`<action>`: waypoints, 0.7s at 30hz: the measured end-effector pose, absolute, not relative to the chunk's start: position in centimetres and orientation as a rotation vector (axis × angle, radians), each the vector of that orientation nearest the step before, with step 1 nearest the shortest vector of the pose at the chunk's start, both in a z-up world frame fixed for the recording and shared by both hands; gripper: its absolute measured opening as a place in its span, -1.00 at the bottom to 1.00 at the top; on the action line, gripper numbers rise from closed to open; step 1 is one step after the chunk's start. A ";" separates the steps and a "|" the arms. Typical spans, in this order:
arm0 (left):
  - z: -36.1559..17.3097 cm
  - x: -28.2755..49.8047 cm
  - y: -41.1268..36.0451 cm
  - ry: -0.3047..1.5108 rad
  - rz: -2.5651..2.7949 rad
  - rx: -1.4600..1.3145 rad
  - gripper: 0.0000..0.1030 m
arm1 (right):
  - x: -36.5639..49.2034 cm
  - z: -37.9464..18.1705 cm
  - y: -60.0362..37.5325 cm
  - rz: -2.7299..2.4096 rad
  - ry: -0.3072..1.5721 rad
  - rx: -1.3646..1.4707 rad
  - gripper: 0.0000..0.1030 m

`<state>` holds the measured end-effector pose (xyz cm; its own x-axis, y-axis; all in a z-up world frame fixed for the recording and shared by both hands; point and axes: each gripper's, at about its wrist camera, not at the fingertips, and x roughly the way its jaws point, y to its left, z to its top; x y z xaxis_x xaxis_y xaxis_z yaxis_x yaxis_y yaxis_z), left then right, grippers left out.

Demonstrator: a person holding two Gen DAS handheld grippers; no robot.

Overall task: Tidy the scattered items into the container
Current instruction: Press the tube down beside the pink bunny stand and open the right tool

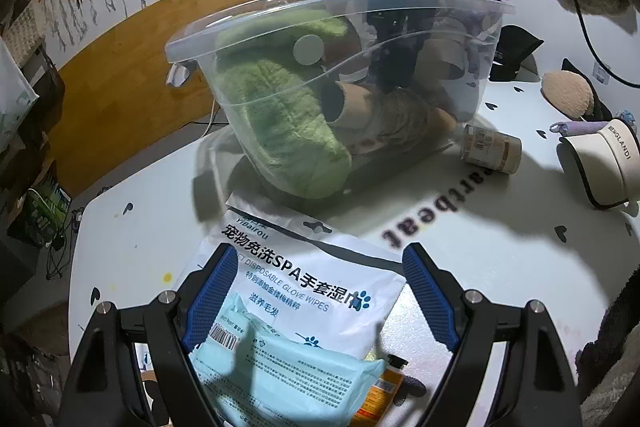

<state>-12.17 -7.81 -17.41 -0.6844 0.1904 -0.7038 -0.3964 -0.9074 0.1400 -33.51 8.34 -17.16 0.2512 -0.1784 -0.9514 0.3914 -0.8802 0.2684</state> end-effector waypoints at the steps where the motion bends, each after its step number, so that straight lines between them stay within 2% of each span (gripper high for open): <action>1: -17.4 -12.2 -7.9 0.401 2.589 -1.035 0.64 | -33.4 -17.1 8.7 -1.683 0.176 2.068 -0.35; 8: -16.3 -12.5 -8.3 0.371 2.607 -1.009 0.64 | -32.8 -16.0 11.2 -1.779 0.121 2.012 -0.35; 12: -16.2 -12.7 -8.6 0.348 2.614 -1.017 0.64 | -32.3 -14.6 12.0 -1.845 0.208 1.940 -0.36; 17: -16.6 -13.0 -8.5 0.337 2.607 -1.037 0.64 | -33.4 -15.1 13.3 -1.722 0.012 2.047 -0.41; 21: -16.9 -13.2 -8.2 0.331 2.601 -1.049 0.64 | -32.9 -16.6 10.6 -1.619 0.048 2.124 -0.41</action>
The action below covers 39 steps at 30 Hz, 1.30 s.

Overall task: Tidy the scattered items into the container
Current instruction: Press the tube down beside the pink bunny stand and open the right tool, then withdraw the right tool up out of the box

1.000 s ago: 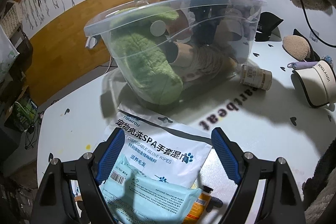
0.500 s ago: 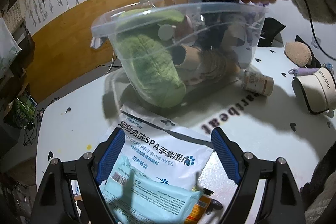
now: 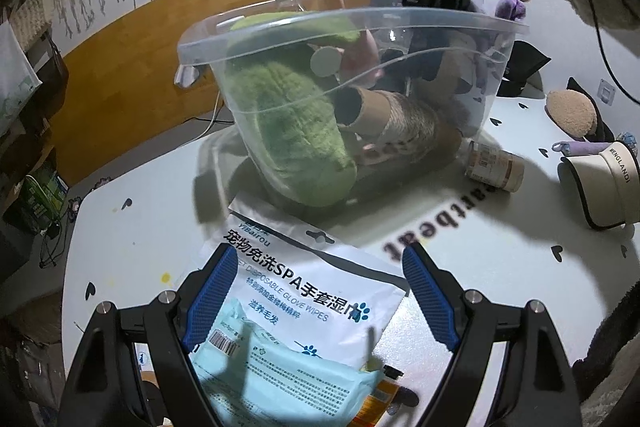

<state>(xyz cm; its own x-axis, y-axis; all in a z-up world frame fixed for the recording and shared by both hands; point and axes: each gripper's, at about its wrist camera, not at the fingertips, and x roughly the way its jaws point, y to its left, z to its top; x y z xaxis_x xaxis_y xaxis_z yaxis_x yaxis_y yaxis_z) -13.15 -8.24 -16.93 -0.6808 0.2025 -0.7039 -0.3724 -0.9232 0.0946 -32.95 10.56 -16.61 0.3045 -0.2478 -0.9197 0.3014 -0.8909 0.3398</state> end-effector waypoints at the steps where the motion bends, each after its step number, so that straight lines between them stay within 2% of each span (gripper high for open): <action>1: -17.0 -13.2 -8.2 0.330 2.601 -1.052 0.64 | -33.1 -17.0 10.1 -1.595 0.073 2.141 -0.41; 5: -17.2 -13.4 -8.5 0.322 2.606 -1.063 0.64 | -33.3 -18.5 8.2 -1.532 0.125 2.167 -0.41; 13: -18.0 -13.8 -9.3 0.295 2.610 -1.106 0.64 | -33.2 -20.2 9.5 -1.495 -0.012 2.200 -0.40; 17: -17.9 -14.2 -9.3 0.272 2.608 -1.107 0.64 | -32.9 -21.2 8.9 -1.468 0.008 2.229 -0.40; 25: -17.5 -15.3 -10.2 0.142 2.630 -1.141 0.64 | -32.1 -21.6 8.8 -1.480 0.039 2.236 -0.40; 35: -16.0 -15.0 -10.1 0.153 2.658 -1.099 0.64 | -30.2 -18.3 10.3 -1.599 0.116 2.169 -0.39; 39: -15.4 -14.5 -9.8 0.164 2.667 -1.081 0.70 | -28.9 -15.1 11.2 -1.696 0.145 2.107 -0.24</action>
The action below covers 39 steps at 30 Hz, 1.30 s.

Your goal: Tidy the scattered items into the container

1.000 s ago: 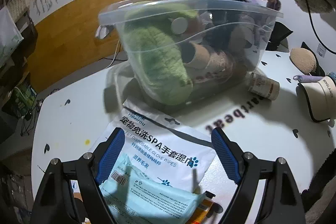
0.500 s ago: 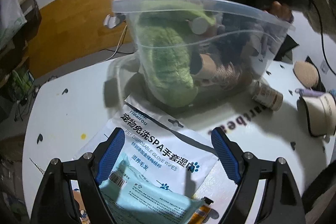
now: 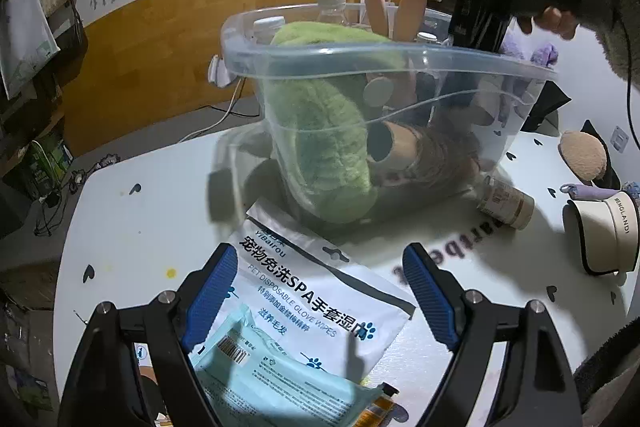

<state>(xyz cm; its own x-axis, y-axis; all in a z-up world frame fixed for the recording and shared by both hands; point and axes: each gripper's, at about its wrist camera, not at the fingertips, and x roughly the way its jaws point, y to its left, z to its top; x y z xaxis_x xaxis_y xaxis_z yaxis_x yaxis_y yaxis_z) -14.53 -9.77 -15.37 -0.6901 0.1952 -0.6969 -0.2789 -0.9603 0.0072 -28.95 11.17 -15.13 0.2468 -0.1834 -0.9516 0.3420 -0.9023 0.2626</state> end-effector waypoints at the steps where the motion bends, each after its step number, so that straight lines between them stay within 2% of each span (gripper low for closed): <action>1: -15.2 -14.4 -9.7 0.159 2.670 -1.073 0.85 | -28.6 -14.2 11.5 -1.733 0.147 2.081 0.05; 2: -15.0 -14.2 -9.7 0.155 2.673 -1.064 0.95 | -28.2 -13.2 11.8 -1.770 0.149 2.055 0.46; 3: -14.8 -14.0 -9.6 0.151 2.676 -1.056 0.96 | -27.8 -12.2 12.0 -1.804 0.150 2.026 0.60; 9: -13.7 -13.2 -9.0 0.164 2.683 -1.029 0.96 | -27.4 -3.7 13.9 -1.956 0.075 1.833 0.64; 13: -12.6 -12.3 -8.4 0.178 2.691 -0.997 0.99 | -27.1 -1.6 13.3 -2.052 0.007 1.686 0.66; 16: -11.6 -11.5 -8.0 0.167 2.693 -0.976 0.99 | -25.0 -1.7 13.5 -2.149 -0.029 1.566 1.00; 22: -9.9 -10.0 -6.9 0.173 2.689 -0.954 1.00 | -20.0 1.3 15.1 -2.386 -0.111 1.331 1.00; 27: -8.4 -8.5 -5.9 0.181 2.699 -0.921 1.00 | -15.5 3.0 16.1 -2.595 -0.079 1.118 1.00; 39: -5.6 -5.2 -3.5 0.185 2.733 -0.866 1.00 | -8.4 1.8 16.3 -2.871 -0.101 0.766 1.00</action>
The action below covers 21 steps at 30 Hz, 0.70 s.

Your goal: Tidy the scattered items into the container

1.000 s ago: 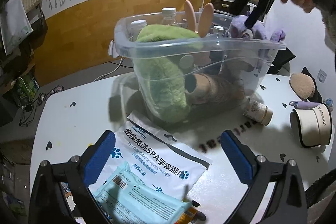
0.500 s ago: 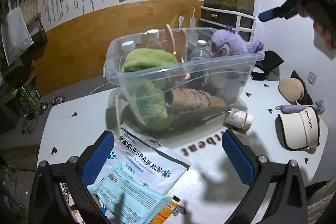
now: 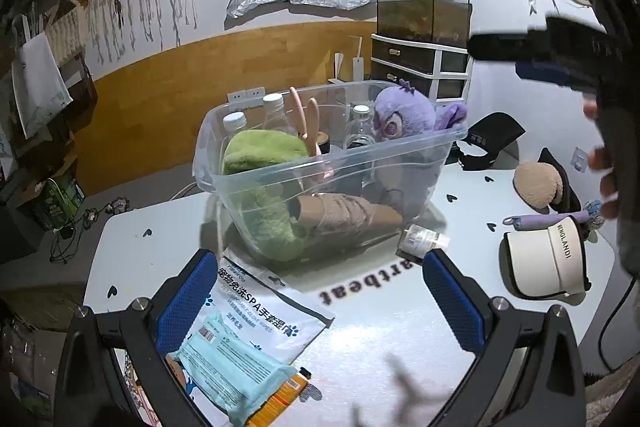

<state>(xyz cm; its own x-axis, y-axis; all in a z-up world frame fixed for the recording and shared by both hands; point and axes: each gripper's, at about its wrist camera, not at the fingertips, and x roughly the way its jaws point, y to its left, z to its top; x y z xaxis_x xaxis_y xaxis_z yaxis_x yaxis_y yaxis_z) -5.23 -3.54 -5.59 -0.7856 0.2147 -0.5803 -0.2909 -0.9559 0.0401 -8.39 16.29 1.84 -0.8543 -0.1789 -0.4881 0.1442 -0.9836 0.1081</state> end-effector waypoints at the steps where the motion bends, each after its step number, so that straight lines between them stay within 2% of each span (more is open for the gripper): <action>1: -5.4 -5.0 -3.4 0.188 2.735 -0.863 1.00 | -8.2 1.7 16.3 -2.879 -0.095 0.760 1.00; 8: -4.8 -3.3 -2.4 0.187 2.752 -0.854 0.99 | -6.6 0.8 16.7 -2.918 -0.039 0.770 1.00; 21: -4.4 -1.6 -2.2 0.127 2.800 -0.868 0.99 | -3.3 -0.4 19.1 -2.925 -0.071 0.834 1.00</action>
<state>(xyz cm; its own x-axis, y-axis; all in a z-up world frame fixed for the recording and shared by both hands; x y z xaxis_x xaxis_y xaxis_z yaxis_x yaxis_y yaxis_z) -1.61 -2.20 -4.36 -0.8052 0.1714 -0.5677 -0.2222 -0.9748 0.0209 -3.32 19.09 -0.35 -0.8450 -0.1082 -0.5238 0.0828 -0.9940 0.0718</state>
